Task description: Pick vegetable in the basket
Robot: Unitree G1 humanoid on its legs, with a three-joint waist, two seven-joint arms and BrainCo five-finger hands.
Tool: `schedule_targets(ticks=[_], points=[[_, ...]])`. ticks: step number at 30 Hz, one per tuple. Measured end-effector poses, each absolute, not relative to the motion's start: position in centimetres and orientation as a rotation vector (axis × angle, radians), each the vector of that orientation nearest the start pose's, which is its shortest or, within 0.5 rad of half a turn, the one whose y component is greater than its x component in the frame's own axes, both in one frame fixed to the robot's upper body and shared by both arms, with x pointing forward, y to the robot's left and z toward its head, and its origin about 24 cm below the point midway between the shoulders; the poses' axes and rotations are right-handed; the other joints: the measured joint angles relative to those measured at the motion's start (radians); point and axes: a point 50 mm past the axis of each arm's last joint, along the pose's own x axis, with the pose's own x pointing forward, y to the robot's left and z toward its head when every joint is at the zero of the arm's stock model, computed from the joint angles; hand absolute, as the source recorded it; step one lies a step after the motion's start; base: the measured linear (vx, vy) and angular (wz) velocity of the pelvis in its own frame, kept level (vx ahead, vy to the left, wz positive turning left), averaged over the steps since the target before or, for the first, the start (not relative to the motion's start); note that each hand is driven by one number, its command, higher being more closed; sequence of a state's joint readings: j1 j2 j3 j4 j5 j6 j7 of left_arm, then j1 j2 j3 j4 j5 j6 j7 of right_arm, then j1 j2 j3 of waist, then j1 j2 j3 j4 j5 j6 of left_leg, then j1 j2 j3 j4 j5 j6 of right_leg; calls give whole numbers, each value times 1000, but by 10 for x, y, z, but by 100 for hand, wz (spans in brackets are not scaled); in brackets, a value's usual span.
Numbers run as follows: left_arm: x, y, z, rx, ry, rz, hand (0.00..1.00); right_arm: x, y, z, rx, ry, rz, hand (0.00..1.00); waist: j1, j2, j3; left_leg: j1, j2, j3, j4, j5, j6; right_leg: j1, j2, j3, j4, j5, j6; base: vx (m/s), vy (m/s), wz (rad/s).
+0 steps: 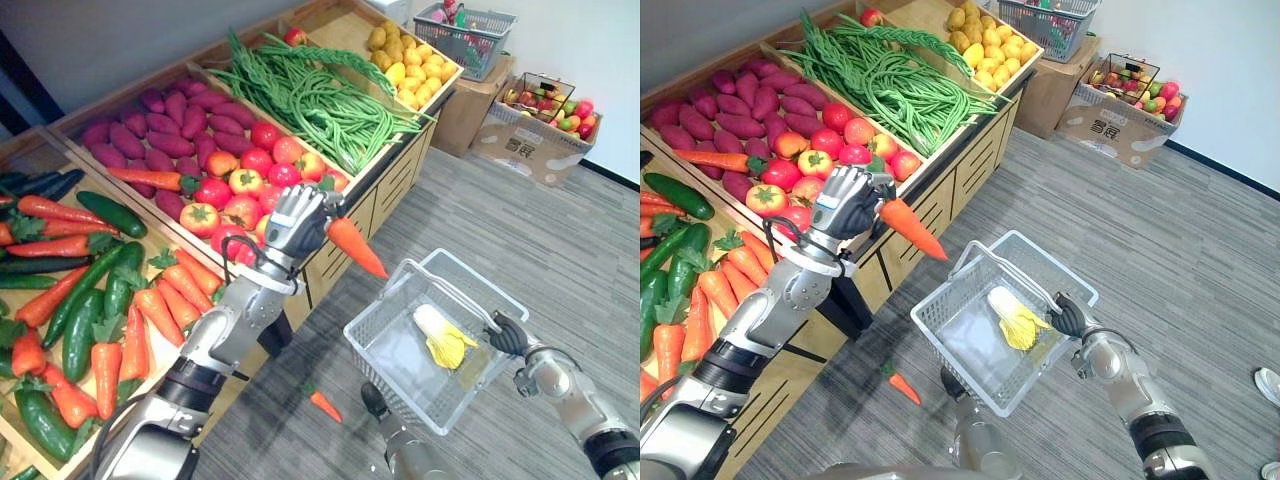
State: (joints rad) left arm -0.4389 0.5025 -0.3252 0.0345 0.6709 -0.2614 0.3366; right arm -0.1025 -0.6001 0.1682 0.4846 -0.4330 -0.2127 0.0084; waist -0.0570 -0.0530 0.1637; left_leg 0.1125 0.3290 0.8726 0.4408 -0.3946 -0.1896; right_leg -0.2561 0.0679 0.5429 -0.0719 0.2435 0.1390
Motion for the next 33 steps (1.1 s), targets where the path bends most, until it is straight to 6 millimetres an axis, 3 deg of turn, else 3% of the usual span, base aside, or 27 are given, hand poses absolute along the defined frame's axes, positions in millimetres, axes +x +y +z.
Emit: schedule_targets(ticks=[7,15,18,26,33], points=[[291,98,150,1004,-860,-204,100,256,-259,17,-1063,155,232,100,0,37,-31,15,16,25,17,-9,-10,4,16,9,0,-5,-8,50,11,-8],[283,78,143,983,-891,-309,100,269,-236,40,-1115,16,320,100,3,38,-33,66,31,113,23,-22,-30,-1,45,19,5,1,-18,39,2,-30],[279,69,139,968,-897,-350,100,271,-235,49,-1135,-12,336,100,3,47,-47,75,37,139,22,-24,-36,-7,61,34,7,20,-1,58,13,-24],[272,58,132,961,-895,-424,100,275,-229,77,-1164,-117,369,100,2,52,-55,86,30,169,19,-25,-37,-19,73,54,24,22,3,23,1,-11],[273,62,117,971,-829,-437,100,280,-215,104,-1138,-242,410,100,1,65,-93,103,47,228,40,-33,-57,-37,111,99,30,23,5,28,-12,-24]])
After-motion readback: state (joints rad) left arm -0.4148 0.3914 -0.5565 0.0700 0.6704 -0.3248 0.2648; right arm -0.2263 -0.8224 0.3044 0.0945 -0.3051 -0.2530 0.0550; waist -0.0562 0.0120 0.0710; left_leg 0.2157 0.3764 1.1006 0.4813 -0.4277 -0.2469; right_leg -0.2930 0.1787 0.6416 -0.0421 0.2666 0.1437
